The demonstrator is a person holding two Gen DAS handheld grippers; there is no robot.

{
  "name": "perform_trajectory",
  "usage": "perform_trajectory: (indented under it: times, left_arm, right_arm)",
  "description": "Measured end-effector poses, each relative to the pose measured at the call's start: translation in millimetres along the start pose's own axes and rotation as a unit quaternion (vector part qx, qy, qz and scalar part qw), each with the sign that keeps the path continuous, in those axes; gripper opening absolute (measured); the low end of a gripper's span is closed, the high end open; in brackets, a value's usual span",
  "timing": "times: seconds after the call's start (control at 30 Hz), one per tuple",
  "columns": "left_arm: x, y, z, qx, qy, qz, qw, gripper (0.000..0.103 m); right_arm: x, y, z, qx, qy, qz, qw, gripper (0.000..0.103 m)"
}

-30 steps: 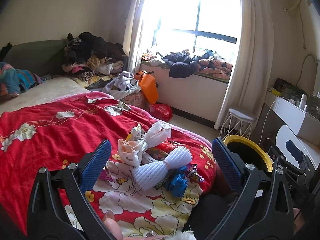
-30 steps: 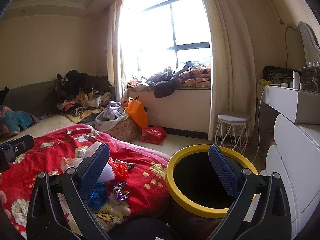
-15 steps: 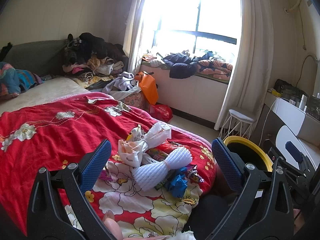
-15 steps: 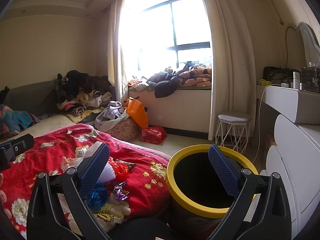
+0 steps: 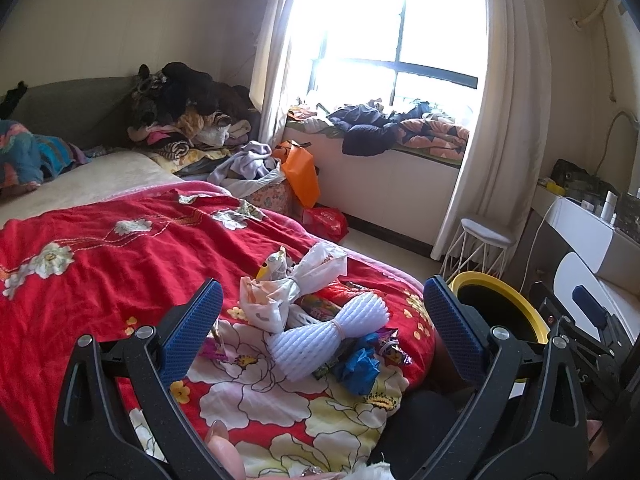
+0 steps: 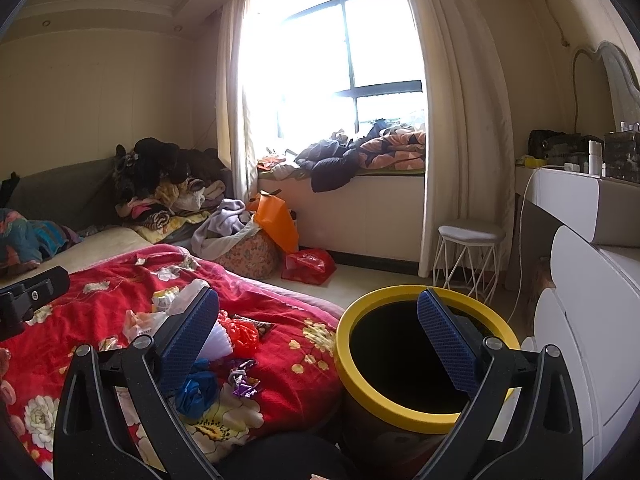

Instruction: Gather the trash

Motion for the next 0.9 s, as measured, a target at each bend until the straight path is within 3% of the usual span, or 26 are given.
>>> perform_trajectory:
  times: [0.33,0.53,0.9]
  left_arm:
    - [-6,0,33,0.021,0.038,0.006,0.9990,0.092]
    - [-6,-1,56,0.038,0.073,0.006,0.9966,0.092]
    - [-3,-13,136,0.089,0.140,0.017,0.9859,0.092]
  right_arm:
    - [-25,-3,35,0.022,0.046,0.053,0.997,0.097]
    - [-29,-9,79,0.050,0.097,0.077,0.991,0.097]
    - [-44,-17,127,0.076,0.141,0.119,0.980,0.097]
Point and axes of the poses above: each gripper's, at about its wrist camera, not at the fingertips, and x roughly against the way its jaws point, z to its left, y to its top, the point moved 2 cm from there along -x, roughly the way its jaws point, and after that the axes turned 11 degrees about -x, right-handed, at the moved point
